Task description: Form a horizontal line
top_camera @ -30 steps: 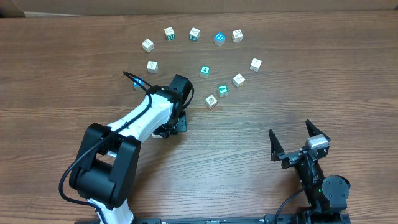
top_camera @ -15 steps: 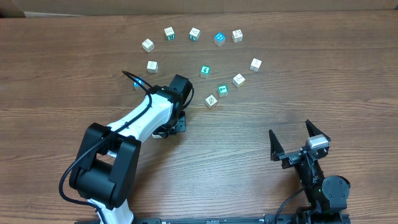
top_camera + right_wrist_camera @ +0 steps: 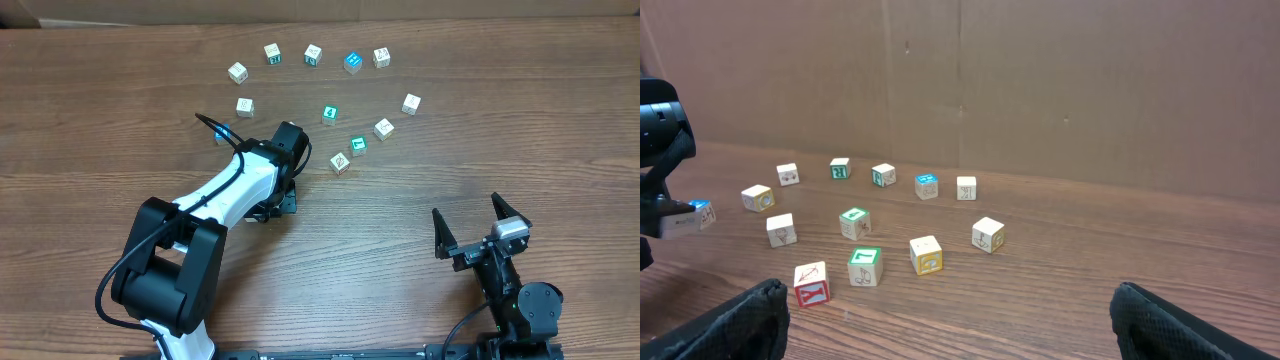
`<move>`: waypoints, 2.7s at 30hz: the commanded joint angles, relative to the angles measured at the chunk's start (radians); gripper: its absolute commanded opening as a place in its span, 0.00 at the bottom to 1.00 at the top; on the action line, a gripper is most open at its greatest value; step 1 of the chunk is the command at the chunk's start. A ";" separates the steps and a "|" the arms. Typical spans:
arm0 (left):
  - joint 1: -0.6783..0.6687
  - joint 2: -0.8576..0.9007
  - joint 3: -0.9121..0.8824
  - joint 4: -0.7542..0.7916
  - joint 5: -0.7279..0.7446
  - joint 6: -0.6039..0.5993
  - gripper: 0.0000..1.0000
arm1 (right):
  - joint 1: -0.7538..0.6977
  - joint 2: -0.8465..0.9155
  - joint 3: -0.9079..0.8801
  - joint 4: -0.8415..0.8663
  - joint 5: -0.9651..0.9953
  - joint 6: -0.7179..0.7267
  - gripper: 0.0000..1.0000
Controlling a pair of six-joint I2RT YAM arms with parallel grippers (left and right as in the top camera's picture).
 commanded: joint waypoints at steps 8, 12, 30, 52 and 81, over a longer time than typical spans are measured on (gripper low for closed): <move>0.004 0.014 -0.013 -0.003 -0.025 -0.009 0.04 | -0.002 -0.012 -0.010 0.005 0.010 0.003 1.00; 0.005 0.014 -0.013 -0.003 -0.025 -0.010 0.04 | -0.002 -0.012 -0.010 0.005 0.010 0.003 1.00; 0.006 0.019 -0.026 -0.010 -0.051 -0.009 0.04 | -0.002 -0.012 -0.010 0.005 0.010 0.003 1.00; 0.006 0.020 -0.026 -0.010 -0.076 0.006 0.04 | -0.002 -0.012 -0.010 0.005 0.010 0.003 1.00; 0.006 0.020 -0.030 -0.037 -0.129 0.010 0.04 | -0.002 -0.012 -0.010 0.005 0.010 0.003 1.00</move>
